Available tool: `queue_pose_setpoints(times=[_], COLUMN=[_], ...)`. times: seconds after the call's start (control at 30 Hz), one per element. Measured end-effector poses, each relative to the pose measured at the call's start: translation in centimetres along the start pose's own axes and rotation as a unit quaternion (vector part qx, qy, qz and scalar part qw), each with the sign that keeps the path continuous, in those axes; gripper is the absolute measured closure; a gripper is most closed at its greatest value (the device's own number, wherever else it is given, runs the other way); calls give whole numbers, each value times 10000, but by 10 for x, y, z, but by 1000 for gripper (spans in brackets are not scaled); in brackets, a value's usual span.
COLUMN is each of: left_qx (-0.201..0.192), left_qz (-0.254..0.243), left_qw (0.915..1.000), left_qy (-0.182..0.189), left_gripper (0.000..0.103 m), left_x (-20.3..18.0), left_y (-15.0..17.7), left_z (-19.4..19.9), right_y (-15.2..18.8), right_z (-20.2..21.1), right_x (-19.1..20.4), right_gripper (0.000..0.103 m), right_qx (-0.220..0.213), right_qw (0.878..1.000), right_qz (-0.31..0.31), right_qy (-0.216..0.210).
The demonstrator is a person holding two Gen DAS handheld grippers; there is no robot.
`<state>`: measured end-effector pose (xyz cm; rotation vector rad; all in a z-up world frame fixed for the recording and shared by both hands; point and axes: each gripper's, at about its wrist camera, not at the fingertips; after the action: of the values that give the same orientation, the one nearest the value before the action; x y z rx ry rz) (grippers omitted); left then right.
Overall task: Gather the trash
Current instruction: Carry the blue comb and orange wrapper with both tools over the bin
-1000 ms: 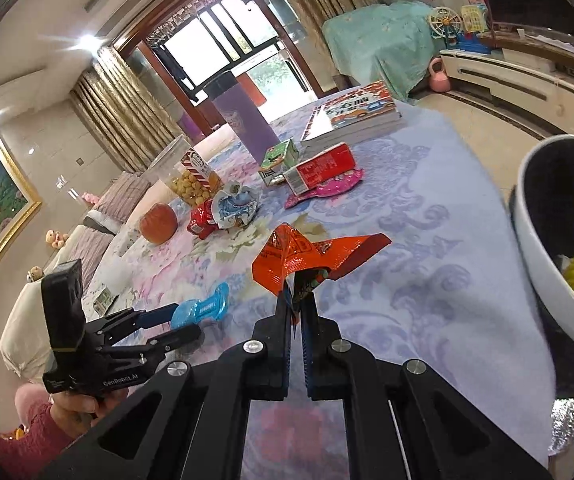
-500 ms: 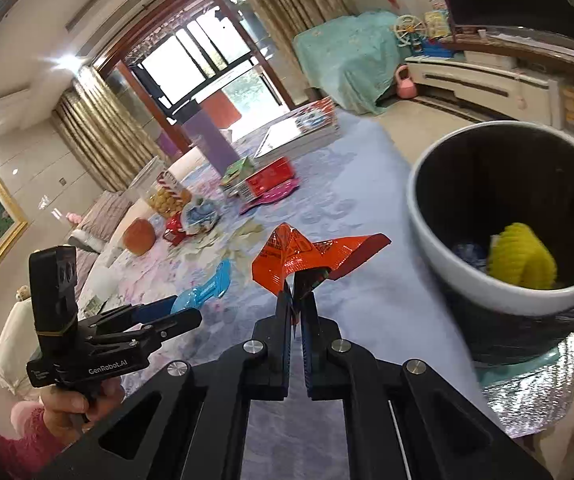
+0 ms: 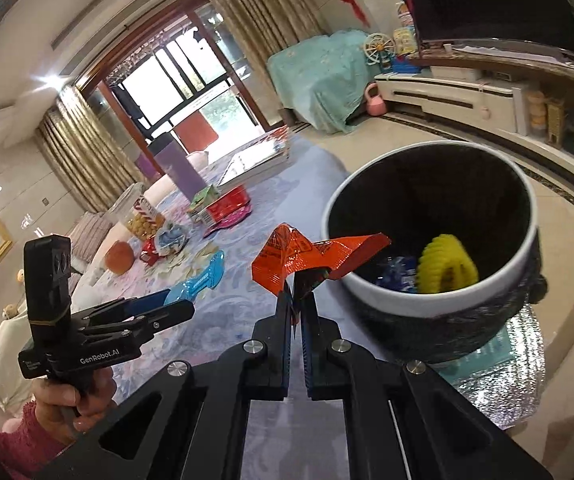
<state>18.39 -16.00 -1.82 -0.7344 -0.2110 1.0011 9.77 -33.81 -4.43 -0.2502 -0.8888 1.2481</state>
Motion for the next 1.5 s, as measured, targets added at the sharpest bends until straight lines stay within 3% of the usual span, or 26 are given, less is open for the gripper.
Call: queue_pose_setpoints(times=[0.5, 1.5], left_qx=[32, 211], left_qz=[-328, -724], left_qw=[9994, 9971], left_qy=[78, 82], left_gripper=[44, 44], left_x=[-41, -82], left_y=[-29, -82], left_z=[-24, -85], right_y=[-13, -43], right_z=[19, 9], right_x=[-40, -83], right_gripper=[99, 98], right_qx=[-158, 123], right_qw=[9991, 9969], right_qz=[-164, -107], right_qy=[347, 768])
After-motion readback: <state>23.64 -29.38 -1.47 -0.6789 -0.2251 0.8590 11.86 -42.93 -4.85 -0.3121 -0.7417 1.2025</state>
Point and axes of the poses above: each gripper's, at about its wrist camera, not at the fingertips, and z roughly against the way its jaws point, x to its left, y to its underside, and after that the axes turned 1 degree about -y, right-handed
